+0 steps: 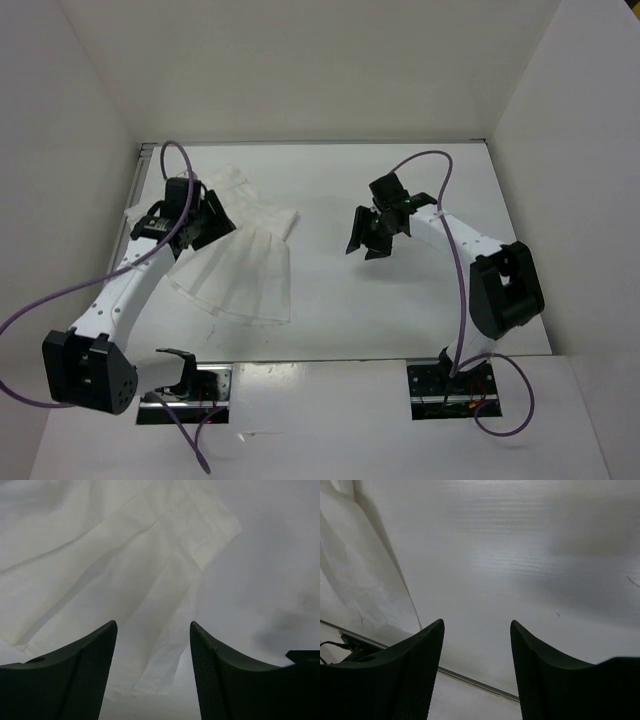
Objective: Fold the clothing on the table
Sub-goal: Move the skirt to the center of the board
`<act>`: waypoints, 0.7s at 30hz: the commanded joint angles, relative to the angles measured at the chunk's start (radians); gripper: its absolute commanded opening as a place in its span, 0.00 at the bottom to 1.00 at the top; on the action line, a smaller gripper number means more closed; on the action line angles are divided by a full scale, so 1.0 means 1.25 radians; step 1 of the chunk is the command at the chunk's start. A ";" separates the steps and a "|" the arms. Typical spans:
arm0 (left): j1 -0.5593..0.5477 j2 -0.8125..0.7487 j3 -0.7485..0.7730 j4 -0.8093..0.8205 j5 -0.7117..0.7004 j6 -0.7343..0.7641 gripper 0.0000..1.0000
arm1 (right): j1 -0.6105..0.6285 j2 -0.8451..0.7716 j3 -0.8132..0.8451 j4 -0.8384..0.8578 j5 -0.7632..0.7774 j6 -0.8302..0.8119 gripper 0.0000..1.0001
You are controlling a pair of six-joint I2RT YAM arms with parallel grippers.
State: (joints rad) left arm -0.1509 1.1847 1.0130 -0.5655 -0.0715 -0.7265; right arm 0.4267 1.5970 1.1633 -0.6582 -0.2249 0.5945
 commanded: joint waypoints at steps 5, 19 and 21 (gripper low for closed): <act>0.005 0.257 0.280 0.008 -0.038 0.170 0.68 | -0.001 0.149 0.142 0.063 -0.078 -0.025 0.59; -0.030 0.720 0.530 0.001 -0.284 0.456 0.47 | -0.001 0.143 0.140 0.070 -0.117 -0.025 0.59; -0.030 0.746 0.530 0.001 -0.272 0.456 0.47 | -0.001 0.126 0.127 0.070 -0.117 -0.025 0.59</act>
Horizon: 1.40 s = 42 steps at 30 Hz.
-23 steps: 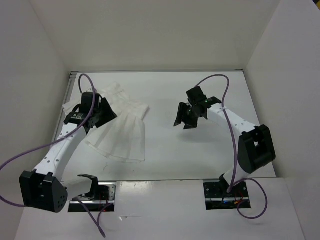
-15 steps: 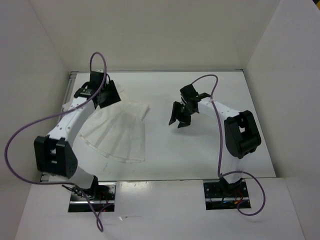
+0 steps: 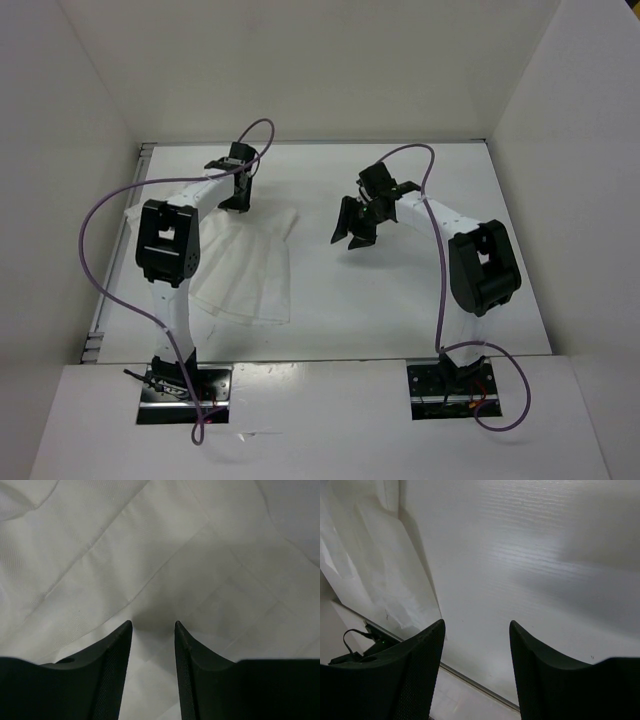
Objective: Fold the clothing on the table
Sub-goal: Move the skirt to the center of the board
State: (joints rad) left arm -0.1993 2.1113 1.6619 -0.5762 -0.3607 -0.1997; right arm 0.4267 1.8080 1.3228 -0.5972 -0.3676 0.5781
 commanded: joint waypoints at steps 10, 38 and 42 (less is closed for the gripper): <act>-0.074 0.036 -0.060 -0.005 0.169 -0.016 0.34 | -0.036 -0.077 -0.030 0.005 0.020 -0.005 0.59; -0.188 -0.046 0.071 0.026 0.095 0.169 0.65 | -0.098 -0.192 -0.108 -0.009 0.018 0.005 0.59; -0.195 -0.018 0.071 0.051 0.087 0.194 0.65 | -0.098 -0.201 -0.108 -0.024 0.025 0.005 0.59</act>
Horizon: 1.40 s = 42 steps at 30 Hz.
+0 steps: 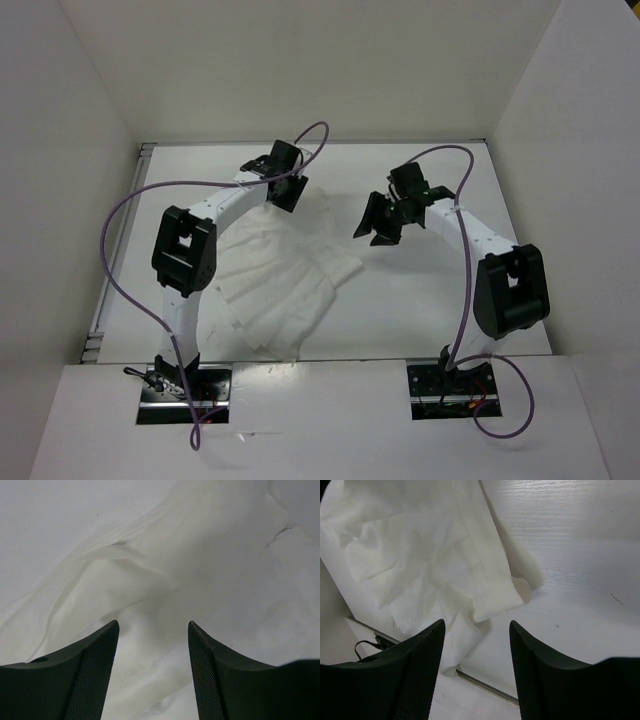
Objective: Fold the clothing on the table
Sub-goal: Move the skirt to the center of the board
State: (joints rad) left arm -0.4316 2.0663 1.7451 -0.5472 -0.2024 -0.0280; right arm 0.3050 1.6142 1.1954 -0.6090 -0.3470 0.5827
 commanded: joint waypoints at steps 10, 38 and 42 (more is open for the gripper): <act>-0.034 0.042 -0.008 -0.004 0.140 0.103 0.61 | -0.001 -0.053 -0.014 -0.023 0.016 0.001 0.59; -0.076 0.037 -0.002 0.034 0.029 0.067 0.00 | -0.001 -0.024 -0.021 -0.007 -0.016 -0.021 0.59; -0.133 -0.055 0.108 -0.082 0.037 0.048 0.00 | -0.001 -0.024 -0.029 0.009 -0.008 -0.021 0.59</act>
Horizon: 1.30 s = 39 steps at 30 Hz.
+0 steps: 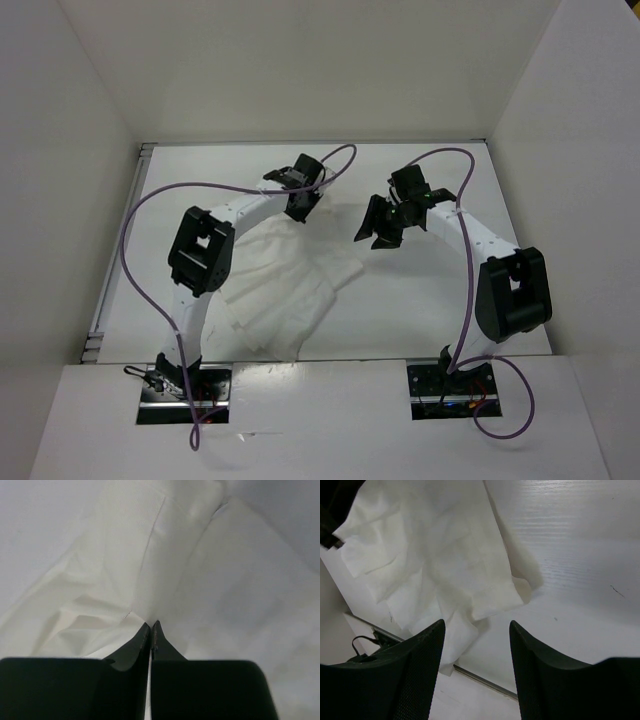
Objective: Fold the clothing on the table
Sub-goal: Move the skirt to the center of the board
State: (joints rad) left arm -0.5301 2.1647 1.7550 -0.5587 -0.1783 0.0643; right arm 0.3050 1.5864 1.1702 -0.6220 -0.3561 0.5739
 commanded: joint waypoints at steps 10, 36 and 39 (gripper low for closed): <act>-0.164 -0.251 0.320 -0.197 0.206 -0.094 0.00 | -0.157 -0.110 0.026 -0.021 0.187 -0.014 0.59; 0.294 0.018 0.405 -0.083 0.422 -0.574 0.00 | -0.375 -0.349 0.016 -0.011 0.273 -0.006 0.59; 0.368 0.034 0.259 0.028 0.421 -0.623 0.40 | -0.375 -0.356 0.009 -0.002 0.209 -0.027 0.61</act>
State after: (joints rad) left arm -0.1509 2.2120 2.1914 -0.6296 0.3000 -0.5800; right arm -0.1642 1.1706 1.1919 -0.6529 -0.0082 0.5678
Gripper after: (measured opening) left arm 0.288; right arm 0.605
